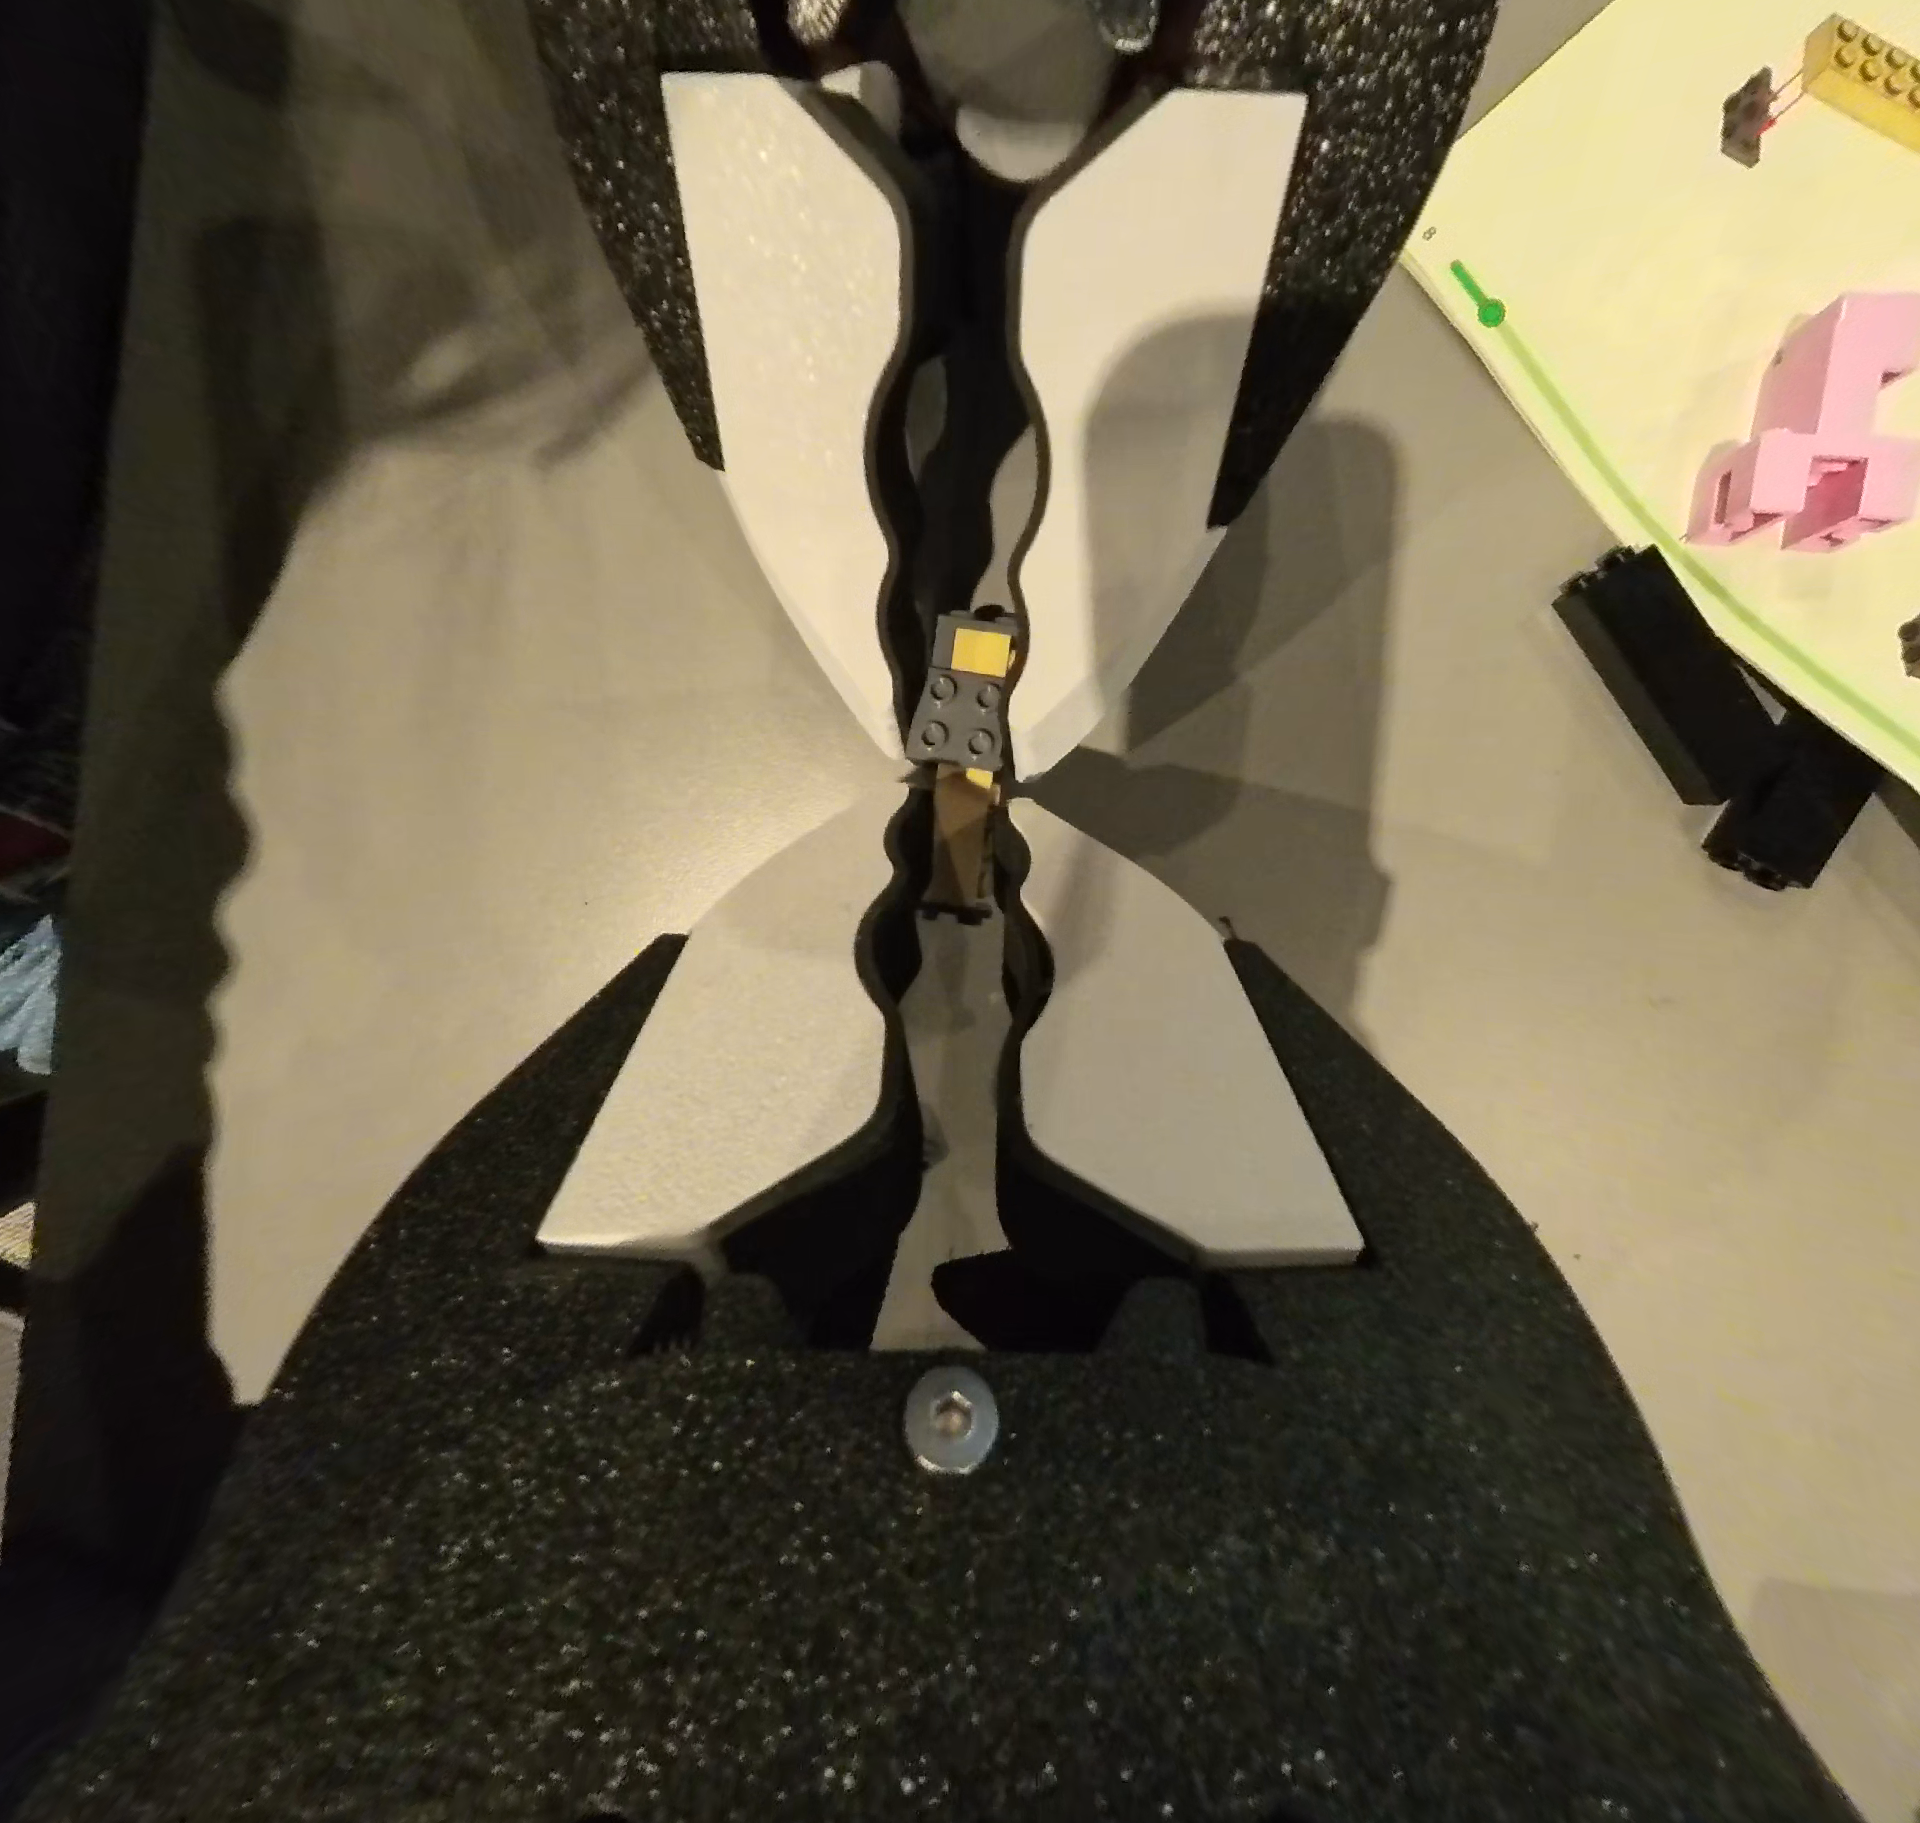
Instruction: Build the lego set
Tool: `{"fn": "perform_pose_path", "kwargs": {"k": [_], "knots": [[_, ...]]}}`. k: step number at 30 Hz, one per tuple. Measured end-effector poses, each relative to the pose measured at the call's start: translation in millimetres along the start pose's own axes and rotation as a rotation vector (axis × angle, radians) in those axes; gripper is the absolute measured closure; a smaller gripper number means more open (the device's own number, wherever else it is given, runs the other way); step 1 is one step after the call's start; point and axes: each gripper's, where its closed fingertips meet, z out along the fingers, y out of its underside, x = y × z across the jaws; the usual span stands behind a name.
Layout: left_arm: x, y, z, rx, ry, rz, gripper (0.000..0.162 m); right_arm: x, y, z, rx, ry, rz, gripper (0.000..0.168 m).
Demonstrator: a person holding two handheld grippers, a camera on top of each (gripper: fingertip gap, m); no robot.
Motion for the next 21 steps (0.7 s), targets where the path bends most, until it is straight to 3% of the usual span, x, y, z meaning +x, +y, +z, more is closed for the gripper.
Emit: {"fn": "perform_pose_path", "kwargs": {"k": [21], "knots": [[1.2,2.8,1.8,0.004,0.013,0.018,0.146,-2.0,0.9,1.9,-0.019,0.014,-0.043,0.158]]}}
